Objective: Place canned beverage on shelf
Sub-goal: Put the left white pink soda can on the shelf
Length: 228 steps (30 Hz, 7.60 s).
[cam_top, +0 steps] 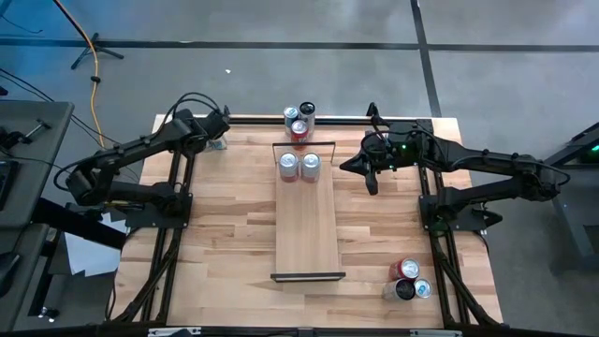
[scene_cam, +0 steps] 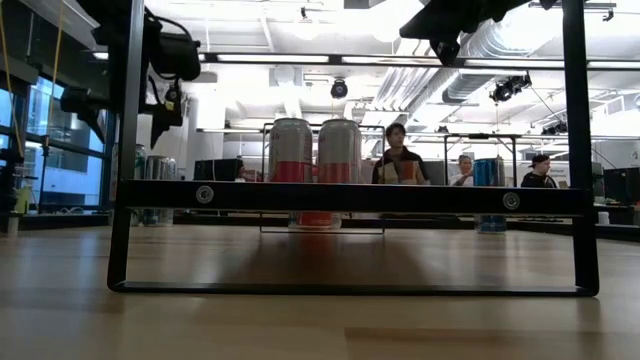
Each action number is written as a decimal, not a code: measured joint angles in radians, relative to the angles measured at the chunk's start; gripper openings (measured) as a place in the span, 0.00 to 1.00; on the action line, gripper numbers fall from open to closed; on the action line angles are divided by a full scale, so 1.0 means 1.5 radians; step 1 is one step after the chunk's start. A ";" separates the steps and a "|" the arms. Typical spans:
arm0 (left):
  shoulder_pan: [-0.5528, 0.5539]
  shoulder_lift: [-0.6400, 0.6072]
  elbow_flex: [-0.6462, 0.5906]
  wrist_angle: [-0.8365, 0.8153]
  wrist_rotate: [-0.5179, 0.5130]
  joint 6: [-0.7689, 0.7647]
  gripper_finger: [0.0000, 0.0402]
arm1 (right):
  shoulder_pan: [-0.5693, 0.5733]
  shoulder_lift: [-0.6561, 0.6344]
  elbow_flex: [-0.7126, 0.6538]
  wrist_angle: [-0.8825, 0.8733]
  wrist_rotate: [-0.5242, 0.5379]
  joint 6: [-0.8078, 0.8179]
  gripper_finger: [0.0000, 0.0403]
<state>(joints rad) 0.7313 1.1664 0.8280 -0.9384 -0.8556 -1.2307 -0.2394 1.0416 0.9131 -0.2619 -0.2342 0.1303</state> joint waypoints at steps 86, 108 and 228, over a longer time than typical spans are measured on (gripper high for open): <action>0.066 -0.208 -0.040 0.027 0.035 0.105 0.44 | 0.000 0.000 0.000 -0.008 0.000 0.000 0.00; -0.029 -0.311 0.145 0.229 0.206 0.437 0.43 | 0.000 0.000 0.000 -0.007 0.001 0.002 0.00; -0.482 0.164 0.155 0.359 0.325 0.631 0.51 | 0.000 -0.002 0.000 0.242 -0.038 0.064 0.00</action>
<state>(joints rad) 0.0082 1.4128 1.0607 -0.4001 -0.3682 -0.2848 -0.2391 1.0393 0.9134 0.1016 -0.2913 0.2268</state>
